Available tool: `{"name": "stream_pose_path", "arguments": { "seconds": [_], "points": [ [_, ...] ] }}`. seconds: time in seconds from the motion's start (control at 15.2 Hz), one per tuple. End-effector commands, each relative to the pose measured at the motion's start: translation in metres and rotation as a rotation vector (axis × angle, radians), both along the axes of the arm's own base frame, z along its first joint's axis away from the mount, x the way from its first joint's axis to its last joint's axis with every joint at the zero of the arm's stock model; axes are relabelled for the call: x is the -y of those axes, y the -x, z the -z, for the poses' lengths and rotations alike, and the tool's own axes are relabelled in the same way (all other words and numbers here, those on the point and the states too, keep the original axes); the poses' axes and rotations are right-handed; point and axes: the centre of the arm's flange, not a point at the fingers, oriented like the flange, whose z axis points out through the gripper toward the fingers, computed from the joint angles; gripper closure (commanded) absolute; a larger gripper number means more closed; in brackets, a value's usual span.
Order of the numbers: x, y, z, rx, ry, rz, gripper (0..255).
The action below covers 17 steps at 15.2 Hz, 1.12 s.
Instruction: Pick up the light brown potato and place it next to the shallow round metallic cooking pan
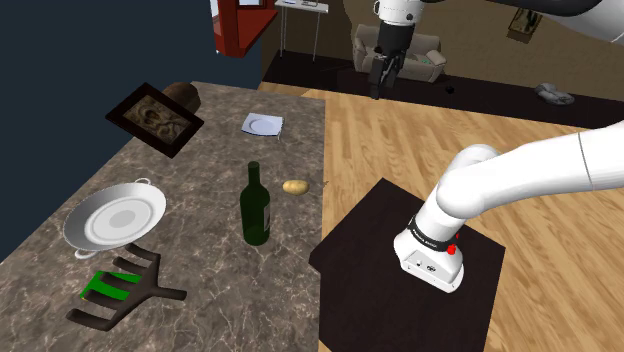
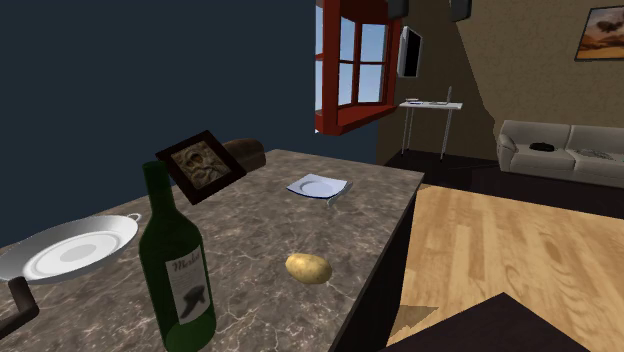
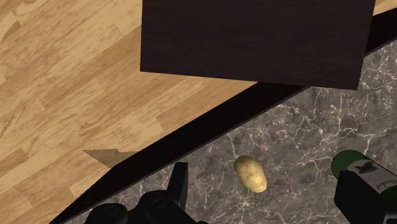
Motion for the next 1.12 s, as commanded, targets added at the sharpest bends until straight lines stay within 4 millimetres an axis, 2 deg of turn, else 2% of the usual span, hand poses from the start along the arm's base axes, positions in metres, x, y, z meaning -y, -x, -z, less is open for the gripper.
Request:
{"name": "stream_pose_path", "arguments": {
  "seconds": [0.0, 1.06],
  "points": [
    [0.0, 0.0, 0.0, 0.0, 0.0, 0.0, 0],
    [-0.009, -0.101, 0.186, -0.023, -0.044, -0.175, 0]
  ]
}}
